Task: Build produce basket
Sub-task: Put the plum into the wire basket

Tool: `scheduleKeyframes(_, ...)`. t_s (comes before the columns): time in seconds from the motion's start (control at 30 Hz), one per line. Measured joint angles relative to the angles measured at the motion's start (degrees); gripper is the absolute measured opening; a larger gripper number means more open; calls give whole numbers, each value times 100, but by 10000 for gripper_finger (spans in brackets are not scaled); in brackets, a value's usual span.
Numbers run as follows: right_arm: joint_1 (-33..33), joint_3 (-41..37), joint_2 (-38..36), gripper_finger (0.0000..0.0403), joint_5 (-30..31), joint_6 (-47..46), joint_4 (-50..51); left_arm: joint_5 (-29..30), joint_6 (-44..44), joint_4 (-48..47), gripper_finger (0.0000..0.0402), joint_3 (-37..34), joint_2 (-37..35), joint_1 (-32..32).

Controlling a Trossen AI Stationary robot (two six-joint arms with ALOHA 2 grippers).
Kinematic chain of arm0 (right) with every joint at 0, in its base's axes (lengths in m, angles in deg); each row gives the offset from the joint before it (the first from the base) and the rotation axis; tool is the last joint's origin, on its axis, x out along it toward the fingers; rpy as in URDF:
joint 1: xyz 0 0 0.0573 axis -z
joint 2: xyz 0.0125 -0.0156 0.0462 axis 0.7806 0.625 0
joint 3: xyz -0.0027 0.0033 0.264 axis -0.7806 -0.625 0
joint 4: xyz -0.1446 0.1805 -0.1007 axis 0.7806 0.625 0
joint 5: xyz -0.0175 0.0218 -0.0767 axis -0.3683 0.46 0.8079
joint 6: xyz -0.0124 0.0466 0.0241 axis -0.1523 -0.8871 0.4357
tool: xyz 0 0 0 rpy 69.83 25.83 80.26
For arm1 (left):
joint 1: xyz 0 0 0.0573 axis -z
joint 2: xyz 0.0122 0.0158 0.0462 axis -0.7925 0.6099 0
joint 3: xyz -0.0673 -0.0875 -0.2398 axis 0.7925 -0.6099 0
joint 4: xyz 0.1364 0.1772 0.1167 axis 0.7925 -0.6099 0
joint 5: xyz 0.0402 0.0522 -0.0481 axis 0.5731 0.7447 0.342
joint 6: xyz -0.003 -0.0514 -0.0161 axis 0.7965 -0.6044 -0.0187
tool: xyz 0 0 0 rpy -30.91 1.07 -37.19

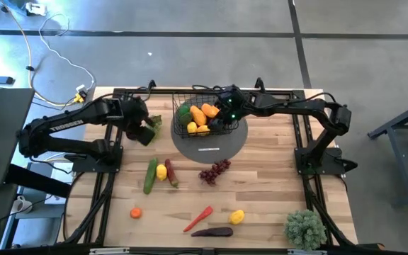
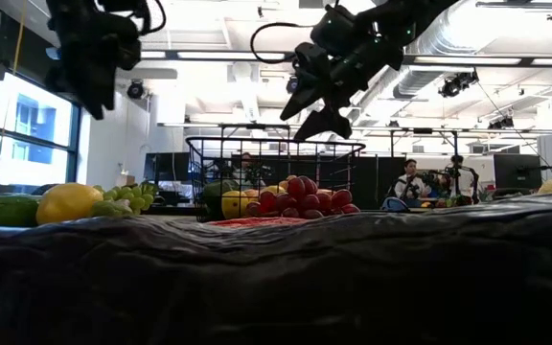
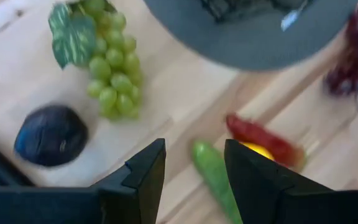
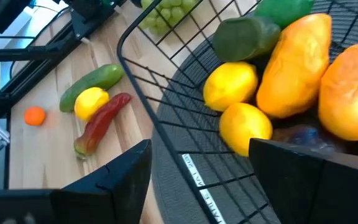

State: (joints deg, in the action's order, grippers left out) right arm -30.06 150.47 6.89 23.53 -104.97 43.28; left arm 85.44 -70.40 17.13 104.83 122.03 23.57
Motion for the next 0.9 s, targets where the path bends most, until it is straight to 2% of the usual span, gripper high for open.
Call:
scheduleKeyframes(0.1, -44, 0, 0, 250, 1, -143, 0, 44, 0, -335, 156, 0, -84, 231)
scheduleKeyframes(0.43, -68, 0, 0, 250, 15, -505, 0, 908, -247, -1418, 156, 0, -452, 808)
scheduleKeyframes(0.63, -68, 0, 0, 250, 17, -469, 0, 1051, -305, -1544, 156, 0, -701, 834)
scheduleKeyframes(0.9, -68, 0, 0, 250, 14, -468, 0, 1535, -450, -1585, 156, 0, -725, 831)
